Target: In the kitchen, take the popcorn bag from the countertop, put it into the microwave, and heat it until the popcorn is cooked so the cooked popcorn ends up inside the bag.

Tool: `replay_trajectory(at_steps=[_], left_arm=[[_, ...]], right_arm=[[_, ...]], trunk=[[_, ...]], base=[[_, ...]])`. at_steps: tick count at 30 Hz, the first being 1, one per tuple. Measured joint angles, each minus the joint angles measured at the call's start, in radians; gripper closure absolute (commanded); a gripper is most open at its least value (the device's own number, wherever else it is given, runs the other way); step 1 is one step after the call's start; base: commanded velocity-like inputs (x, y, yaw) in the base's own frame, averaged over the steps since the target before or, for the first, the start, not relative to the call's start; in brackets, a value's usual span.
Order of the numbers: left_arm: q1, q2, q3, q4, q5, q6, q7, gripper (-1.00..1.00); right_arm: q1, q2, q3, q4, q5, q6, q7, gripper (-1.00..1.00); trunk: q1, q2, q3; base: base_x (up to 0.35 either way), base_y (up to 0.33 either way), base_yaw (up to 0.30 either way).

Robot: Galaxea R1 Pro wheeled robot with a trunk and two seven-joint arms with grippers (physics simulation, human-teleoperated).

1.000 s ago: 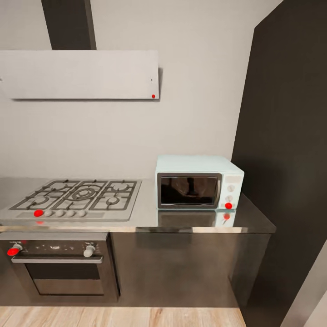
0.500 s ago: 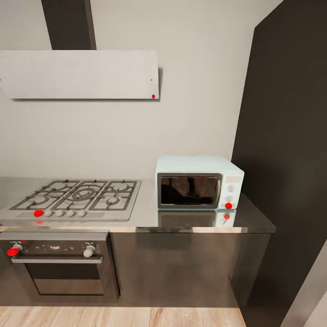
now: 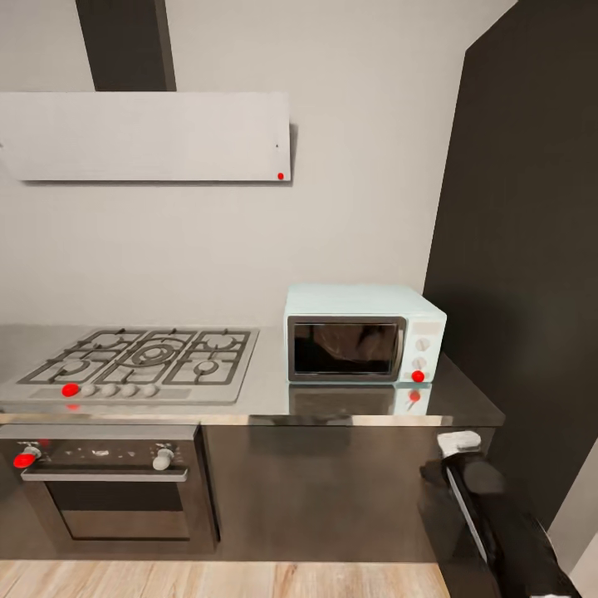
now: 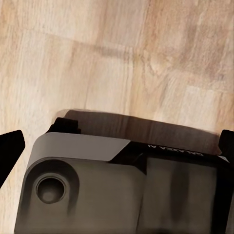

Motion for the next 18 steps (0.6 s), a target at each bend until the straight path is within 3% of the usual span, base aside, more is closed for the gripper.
replay_trajectory(at_steps=[4, 6, 9, 13, 18], left_arm=[[0.0, 0.0, 0.0, 0.0, 0.0, 0.0, 0.0, -1.0], [0.0, 0.0, 0.0, 0.0, -0.001, 0.0, 0.0, -1.0], [0.0, 0.0, 0.0, 0.0, -0.001, 0.0, 0.0, -1.0], [0.0, 0.0, 0.0, 0.0, -0.003, 0.0, 0.0, -1.0], [0.0, -0.001, -0.001, 0.0, -0.004, 0.0, 0.0, -1.0]], right_arm=[[-0.22, 0.0, -0.006, -0.011, 0.001, 0.067, -0.007, -1.0], [-0.302, 0.0, -0.038, -0.019, 0.003, 0.067, -0.008, -1.0], [-0.339, 0.01, -0.084, -0.06, 0.001, 0.047, -0.009, -1.0], [-0.347, 0.026, -0.097, -0.052, -0.005, -0.099, -0.009, -1.0], [-0.348, 0.034, -0.099, -0.024, -0.005, -0.143, -0.006, -1.0]], trunk=[[0.0, 0.0, 0.0], [0.0, 0.0, 0.0], [0.0, 0.0, 0.0], [0.0, 0.0, 0.0], [0.0, 0.0, 0.0]], base=[[0.0, 0.0, 0.0], [0.0, 0.0, 0.0], [0.0, 0.0, 0.0], [0.0, 0.0, 0.0], [0.0, 0.0, 0.0]])
